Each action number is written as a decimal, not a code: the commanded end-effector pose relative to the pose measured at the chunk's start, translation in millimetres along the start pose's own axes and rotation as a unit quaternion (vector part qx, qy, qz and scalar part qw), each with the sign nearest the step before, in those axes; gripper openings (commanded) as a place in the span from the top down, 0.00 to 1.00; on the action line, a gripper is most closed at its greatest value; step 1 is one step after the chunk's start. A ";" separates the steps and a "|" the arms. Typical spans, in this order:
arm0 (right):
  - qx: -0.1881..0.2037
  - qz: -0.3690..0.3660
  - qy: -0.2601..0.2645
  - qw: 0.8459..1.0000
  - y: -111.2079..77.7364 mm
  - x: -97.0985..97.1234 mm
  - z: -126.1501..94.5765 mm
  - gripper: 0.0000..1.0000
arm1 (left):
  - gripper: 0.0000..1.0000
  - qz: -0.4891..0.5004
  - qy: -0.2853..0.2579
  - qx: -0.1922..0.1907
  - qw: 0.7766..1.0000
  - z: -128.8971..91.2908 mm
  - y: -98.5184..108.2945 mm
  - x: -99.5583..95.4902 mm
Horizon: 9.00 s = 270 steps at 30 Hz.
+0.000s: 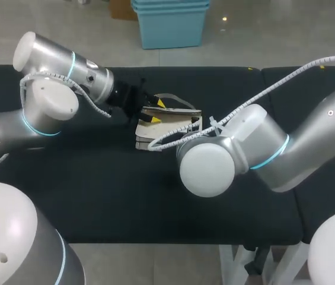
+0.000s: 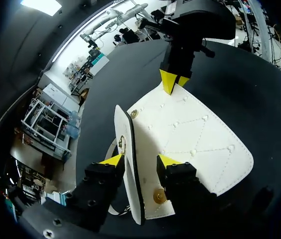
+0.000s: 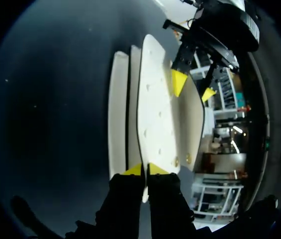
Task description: Pick up the bag, open it, inspect its contents, close it, and place it on the opposite side
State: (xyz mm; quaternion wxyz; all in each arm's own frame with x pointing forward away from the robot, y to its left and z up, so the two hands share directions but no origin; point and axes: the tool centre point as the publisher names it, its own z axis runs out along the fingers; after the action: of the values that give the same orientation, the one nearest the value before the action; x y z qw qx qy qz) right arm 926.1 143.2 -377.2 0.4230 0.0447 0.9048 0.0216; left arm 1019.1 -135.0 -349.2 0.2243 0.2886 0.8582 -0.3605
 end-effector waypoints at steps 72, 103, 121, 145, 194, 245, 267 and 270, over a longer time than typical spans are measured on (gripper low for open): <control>-0.043 0.022 -0.112 0.992 31.3 -79.4 -130.2 1.00 | 1.00 -0.150 -0.042 0.068 0.985 -86.2 -40.4 -78.9; 0.008 -0.038 -0.001 0.999 61.7 -109.6 -97.0 1.00 | 1.00 -0.230 -0.006 0.086 0.969 -102.1 -75.7 -50.4; 0.040 -0.032 0.040 0.998 51.6 -95.0 -50.0 1.00 | 1.00 -0.237 0.001 0.087 0.967 -107.1 -75.8 -39.6; 0.034 -0.011 0.045 0.998 41.3 -66.3 -60.2 1.00 | 1.00 -0.257 -0.011 0.089 0.962 -108.6 -76.9 -35.7; 0.062 -0.012 0.106 0.992 35.5 -74.9 -37.5 1.00 | 1.00 -0.244 -0.024 0.090 0.965 -107.1 -84.5 -28.7; 0.049 -0.006 0.175 0.983 64.4 -49.2 -21.8 1.00 | 1.00 -0.268 -0.033 0.122 0.955 -106.6 -84.0 -17.9; 0.051 -0.007 0.183 0.982 83.0 -46.8 -12.6 1.00 | 1.00 -0.271 -0.030 0.134 0.953 -110.1 -91.6 -19.2; 0.048 -0.009 0.185 0.981 85.3 -48.2 -12.5 1.00 | 1.00 -0.269 -0.029 0.135 0.953 -109.4 -91.2 -19.4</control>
State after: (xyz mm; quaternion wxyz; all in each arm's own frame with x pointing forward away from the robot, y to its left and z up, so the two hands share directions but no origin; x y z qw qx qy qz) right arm 948.4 193.8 -318.6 0.2481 0.0535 0.9672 -0.0083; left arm 954.0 -98.3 -226.7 0.1047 0.0621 0.8418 -0.5259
